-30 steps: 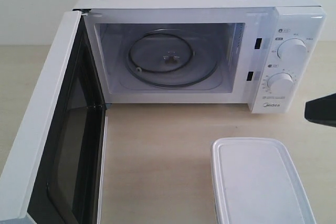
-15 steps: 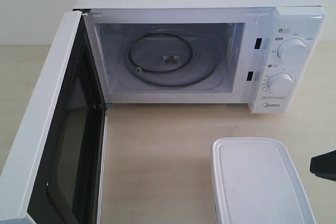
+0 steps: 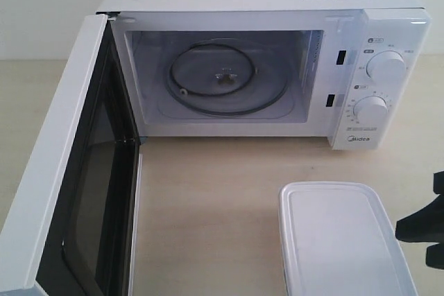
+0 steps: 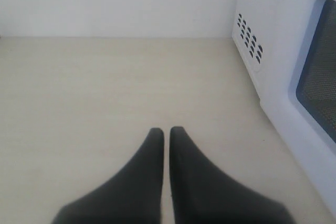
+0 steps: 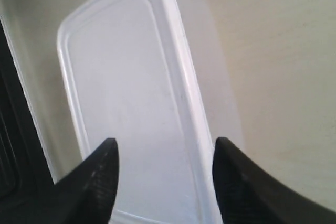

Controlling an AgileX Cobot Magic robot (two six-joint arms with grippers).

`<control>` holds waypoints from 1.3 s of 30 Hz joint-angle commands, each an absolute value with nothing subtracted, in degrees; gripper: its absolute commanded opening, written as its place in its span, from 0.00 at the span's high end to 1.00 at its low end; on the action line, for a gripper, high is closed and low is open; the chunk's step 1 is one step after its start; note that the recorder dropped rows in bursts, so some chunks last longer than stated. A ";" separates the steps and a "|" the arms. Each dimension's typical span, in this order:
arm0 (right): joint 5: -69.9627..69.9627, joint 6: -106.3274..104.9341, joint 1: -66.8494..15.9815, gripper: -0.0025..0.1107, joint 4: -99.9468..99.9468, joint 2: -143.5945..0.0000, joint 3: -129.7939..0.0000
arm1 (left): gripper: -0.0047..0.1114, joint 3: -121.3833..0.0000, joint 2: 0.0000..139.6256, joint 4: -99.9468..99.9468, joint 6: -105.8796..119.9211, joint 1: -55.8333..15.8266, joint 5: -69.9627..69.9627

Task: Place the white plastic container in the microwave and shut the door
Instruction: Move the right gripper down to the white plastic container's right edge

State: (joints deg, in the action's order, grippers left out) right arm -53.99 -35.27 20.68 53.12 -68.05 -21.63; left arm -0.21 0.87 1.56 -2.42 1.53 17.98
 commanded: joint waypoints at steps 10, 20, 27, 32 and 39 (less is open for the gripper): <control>-50.71 -41.82 21.09 0.51 55.18 -77.40 -23.48 | 0.92 0.00 0.39 1.08 -2.92 1.43 17.97; -53.14 -45.27 19.37 0.51 57.46 -82.65 -26.78 | 0.92 0.00 0.39 1.08 -2.92 1.43 17.97; -54.26 -46.24 18.73 0.51 57.98 -85.40 -26.90 | 0.92 0.00 0.39 1.08 -2.92 1.43 17.97; -54.15 -46.45 18.73 0.52 57.98 -85.30 -26.90 | 0.92 0.00 0.39 1.08 -2.92 1.43 17.97; -53.40 -46.45 18.73 0.52 57.87 -85.30 -26.90 | 0.92 0.00 0.39 1.08 -2.92 1.43 17.97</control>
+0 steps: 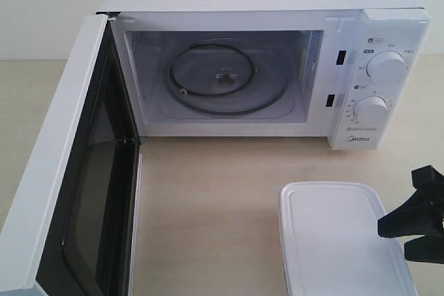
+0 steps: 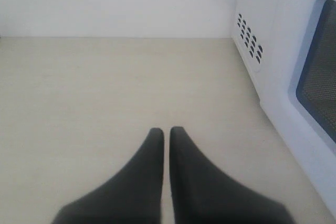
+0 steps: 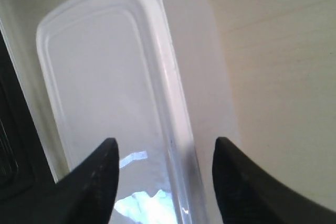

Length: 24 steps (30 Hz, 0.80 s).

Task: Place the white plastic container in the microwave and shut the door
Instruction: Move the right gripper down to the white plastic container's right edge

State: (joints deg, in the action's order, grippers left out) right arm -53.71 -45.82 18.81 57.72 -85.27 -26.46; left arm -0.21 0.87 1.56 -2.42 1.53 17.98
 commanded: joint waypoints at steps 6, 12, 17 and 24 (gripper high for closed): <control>-53.86 -46.45 18.73 0.52 58.09 -86.91 -26.90 | 0.92 0.00 0.39 1.08 -2.92 1.43 17.97; -53.99 -46.48 18.73 0.52 59.13 -88.56 -26.90 | 0.92 0.00 0.39 1.08 -2.92 1.43 17.97; -54.21 -46.63 18.73 0.53 59.01 -88.65 -26.90 | 0.92 0.00 0.39 1.08 -2.92 1.43 17.97; -54.44 -46.43 18.73 0.67 57.64 -88.65 -26.90 | 0.92 0.00 0.39 1.08 -2.92 1.43 17.97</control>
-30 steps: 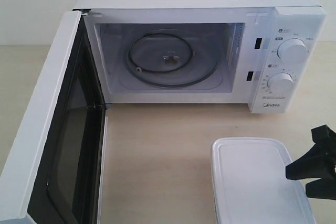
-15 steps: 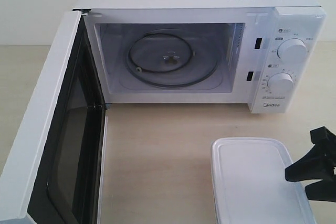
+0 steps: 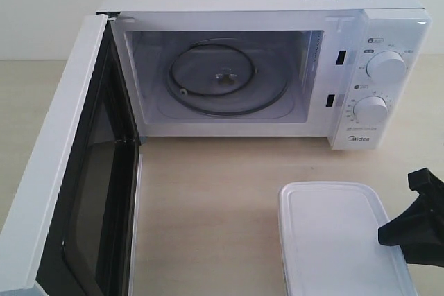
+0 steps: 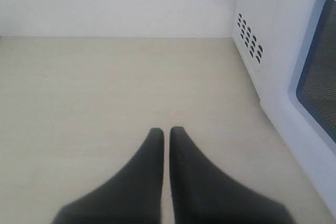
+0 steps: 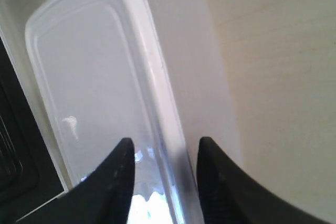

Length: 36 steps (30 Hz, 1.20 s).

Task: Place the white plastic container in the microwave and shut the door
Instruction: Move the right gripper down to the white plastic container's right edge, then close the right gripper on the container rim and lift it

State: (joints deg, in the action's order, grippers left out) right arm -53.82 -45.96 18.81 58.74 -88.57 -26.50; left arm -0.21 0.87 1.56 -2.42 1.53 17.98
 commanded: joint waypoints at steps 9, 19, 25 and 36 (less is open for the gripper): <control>-54.51 -45.87 16.47 0.67 56.21 -88.65 -26.90 | 0.92 0.00 0.39 1.08 -2.92 1.43 17.97; -48.81 -43.81 10.12 0.67 55.74 -88.65 -26.90 | 0.92 0.00 0.39 1.08 -2.92 1.43 17.97; -48.69 -43.81 10.12 0.90 55.18 -88.65 -26.90 | 0.92 0.00 0.39 1.08 -2.92 1.43 17.97; -51.51 -51.54 10.12 0.98 64.79 -87.90 -25.11 | 0.92 0.00 0.39 1.08 -2.92 1.43 17.97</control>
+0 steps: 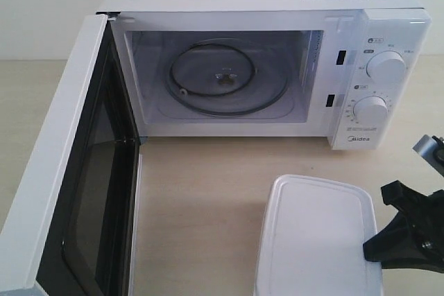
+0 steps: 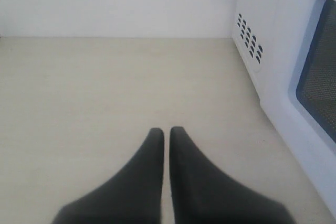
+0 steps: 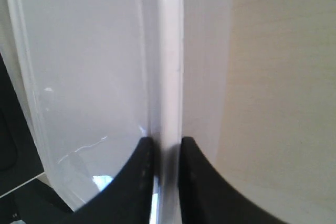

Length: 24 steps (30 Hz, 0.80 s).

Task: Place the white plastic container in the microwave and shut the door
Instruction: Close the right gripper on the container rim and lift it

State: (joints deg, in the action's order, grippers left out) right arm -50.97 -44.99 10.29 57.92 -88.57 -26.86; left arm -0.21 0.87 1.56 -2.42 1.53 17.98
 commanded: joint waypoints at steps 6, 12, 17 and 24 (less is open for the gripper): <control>-50.93 -58.48 10.12 0.98 72.73 -80.52 -18.53 | 0.92 0.00 0.39 1.08 -2.92 1.43 17.97; -57.71 -57.14 10.12 0.98 73.25 -68.87 -17.29 | 0.92 0.00 0.39 1.08 -2.92 1.43 17.97; -59.37 -51.79 10.12 0.98 73.62 -58.18 -17.29 | 0.92 0.00 0.39 1.08 -2.92 1.43 17.97; -61.35 -47.84 10.12 0.98 74.53 -50.88 -17.29 | 0.92 0.00 0.39 1.08 -2.92 1.43 17.97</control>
